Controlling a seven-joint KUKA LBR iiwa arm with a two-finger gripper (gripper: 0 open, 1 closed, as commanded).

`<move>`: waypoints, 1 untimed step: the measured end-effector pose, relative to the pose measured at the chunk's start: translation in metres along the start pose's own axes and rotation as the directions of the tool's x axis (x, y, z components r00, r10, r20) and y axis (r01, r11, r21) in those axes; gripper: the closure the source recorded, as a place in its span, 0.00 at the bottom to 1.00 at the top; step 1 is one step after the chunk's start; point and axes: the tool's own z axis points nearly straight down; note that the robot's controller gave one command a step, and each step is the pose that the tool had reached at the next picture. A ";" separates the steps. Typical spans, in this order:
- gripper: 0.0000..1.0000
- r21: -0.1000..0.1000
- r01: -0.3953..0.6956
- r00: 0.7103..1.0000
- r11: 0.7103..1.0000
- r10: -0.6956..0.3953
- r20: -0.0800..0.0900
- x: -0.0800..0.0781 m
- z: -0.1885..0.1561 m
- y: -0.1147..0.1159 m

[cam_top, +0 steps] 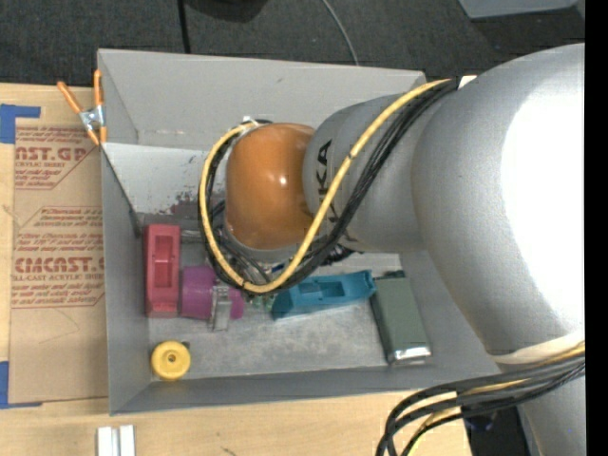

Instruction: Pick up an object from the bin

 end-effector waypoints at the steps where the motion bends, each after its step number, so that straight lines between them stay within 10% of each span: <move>1: 1.00 -0.002 0.000 1.000 1.000 0.000 0.003 -0.001 -0.008 0.001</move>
Offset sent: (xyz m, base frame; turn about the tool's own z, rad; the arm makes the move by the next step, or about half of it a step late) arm 0.0002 0.0001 0.0665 0.0000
